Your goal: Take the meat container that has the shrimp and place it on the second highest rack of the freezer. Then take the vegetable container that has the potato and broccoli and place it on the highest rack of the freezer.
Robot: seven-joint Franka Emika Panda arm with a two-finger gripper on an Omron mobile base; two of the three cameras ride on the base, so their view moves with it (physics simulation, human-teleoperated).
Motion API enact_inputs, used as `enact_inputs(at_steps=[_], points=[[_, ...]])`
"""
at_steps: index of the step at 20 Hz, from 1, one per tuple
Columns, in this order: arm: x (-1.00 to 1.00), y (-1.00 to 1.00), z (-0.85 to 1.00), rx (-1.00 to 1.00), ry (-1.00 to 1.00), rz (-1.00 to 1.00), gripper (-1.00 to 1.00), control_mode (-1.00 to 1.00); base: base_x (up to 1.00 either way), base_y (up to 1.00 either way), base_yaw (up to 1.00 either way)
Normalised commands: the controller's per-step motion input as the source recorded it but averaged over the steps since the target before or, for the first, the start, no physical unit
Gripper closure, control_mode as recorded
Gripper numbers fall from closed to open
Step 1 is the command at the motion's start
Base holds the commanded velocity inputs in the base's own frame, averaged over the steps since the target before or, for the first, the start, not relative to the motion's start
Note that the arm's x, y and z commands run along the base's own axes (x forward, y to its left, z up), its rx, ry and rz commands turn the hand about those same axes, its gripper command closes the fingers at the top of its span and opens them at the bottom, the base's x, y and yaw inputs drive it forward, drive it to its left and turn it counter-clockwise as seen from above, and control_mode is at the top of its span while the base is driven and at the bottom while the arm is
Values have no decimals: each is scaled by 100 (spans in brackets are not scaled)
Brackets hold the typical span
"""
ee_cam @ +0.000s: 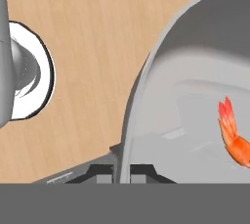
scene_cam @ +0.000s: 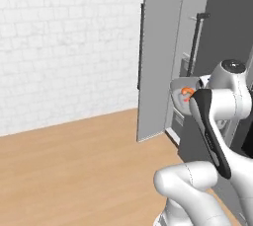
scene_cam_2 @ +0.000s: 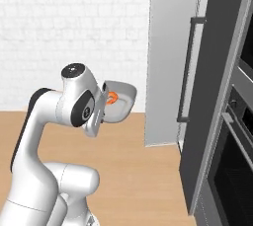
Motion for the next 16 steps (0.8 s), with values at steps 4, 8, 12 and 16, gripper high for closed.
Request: enact_inputs(at_steps=[4, 8, 12, 16], points=[[0, 0, 0, 0, 0, 0, 100, 100, 100, 27, 0], [0, 0, 0, 0, 0, 0, 100, 100, 78, 32, -9], [0, 0, 0, 0, 0, 0, 100, 100, 35, 29, -57], [0, 0, 0, 0, 0, 0, 100, 100, 25, 31, -62]])
